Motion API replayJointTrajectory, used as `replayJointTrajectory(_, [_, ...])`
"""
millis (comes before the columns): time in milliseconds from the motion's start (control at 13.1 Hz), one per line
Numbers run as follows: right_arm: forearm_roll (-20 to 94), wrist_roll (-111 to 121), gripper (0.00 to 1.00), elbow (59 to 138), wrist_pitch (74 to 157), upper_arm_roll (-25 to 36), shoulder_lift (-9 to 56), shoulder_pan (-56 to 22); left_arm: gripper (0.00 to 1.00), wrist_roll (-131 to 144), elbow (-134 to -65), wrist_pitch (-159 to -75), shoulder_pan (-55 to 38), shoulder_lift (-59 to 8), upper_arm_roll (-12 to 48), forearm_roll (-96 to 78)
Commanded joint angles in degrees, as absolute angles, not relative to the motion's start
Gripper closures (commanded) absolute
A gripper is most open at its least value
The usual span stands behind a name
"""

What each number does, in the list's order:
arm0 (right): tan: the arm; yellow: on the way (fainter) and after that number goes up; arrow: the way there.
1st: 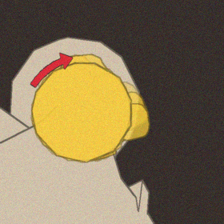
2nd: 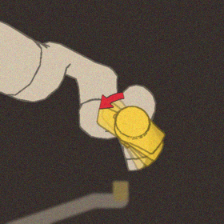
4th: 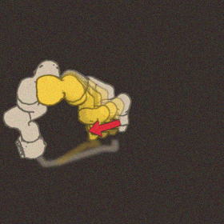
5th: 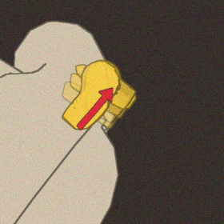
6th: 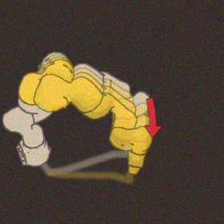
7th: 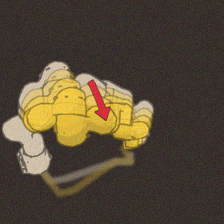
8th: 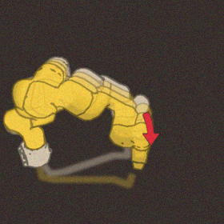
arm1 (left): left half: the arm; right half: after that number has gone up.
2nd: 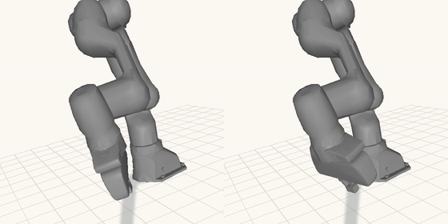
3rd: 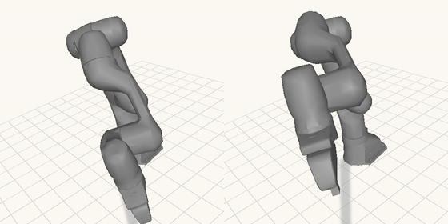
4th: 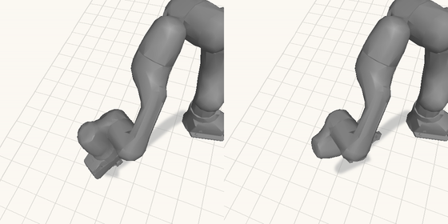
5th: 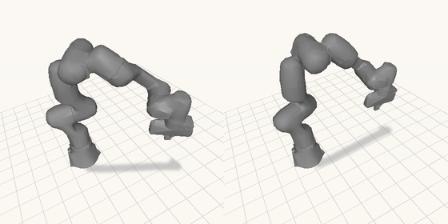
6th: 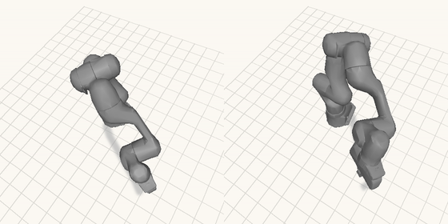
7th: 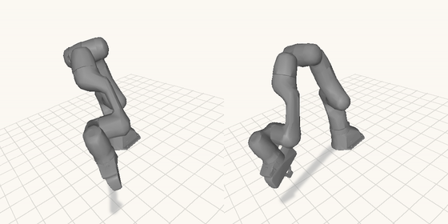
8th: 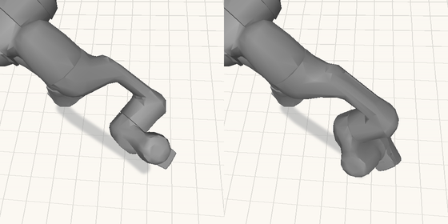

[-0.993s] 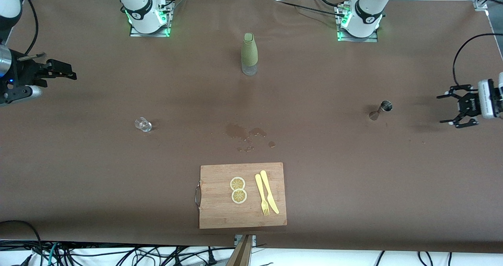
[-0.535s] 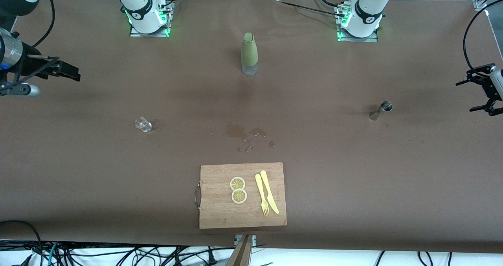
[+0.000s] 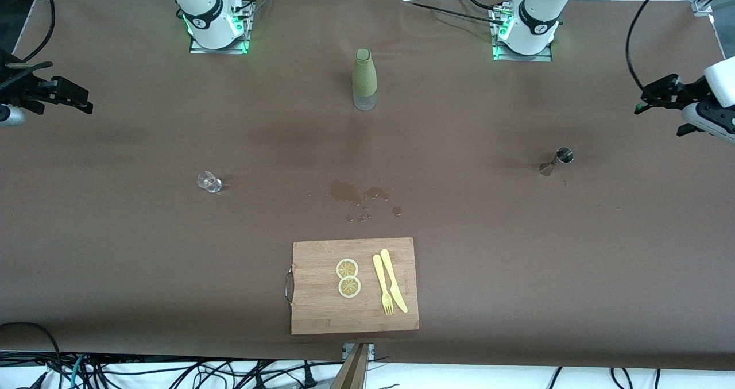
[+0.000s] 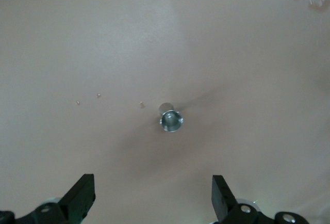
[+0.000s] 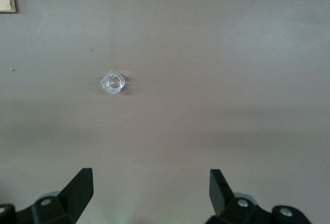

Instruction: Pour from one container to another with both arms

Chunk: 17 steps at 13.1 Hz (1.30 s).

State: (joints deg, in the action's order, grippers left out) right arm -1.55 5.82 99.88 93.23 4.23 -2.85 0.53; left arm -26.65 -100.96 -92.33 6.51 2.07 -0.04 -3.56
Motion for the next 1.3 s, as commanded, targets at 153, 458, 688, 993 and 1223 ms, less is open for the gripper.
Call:
replayJointTrajectory(153, [-1.4,1.2,0.0,98.9,92.9,3.6,-3.0,0.5,0.0,-3.1,-98.9,-91.3,3.3,2.8,1.6,0.5])
replayJointTrajectory(458, [-1.1,2.1,0.0,97.6,92.6,3.8,-1.9,0.6,0.0,3.3,-97.5,-92.4,2.9,2.4,3.7,3.1])
replayJointTrajectory(688, [-1.2,2.0,0.0,97.6,92.6,3.9,-1.9,0.6,0.0,3.4,-96.8,-92.6,2.9,2.0,3.6,1.4])
replayJointTrajectory(993, [-1.8,1.8,0.0,97.6,92.6,3.5,-2.0,0.4,0.0,3.3,-96.7,-92.5,2.9,1.7,3.1,-0.9])
replayJointTrajectory(1223, [-1.8,1.8,0.0,97.5,92.6,3.5,-2.0,0.4,0.0,3.3,-96.7,-92.3,2.9,1.7,3.1,-0.9])
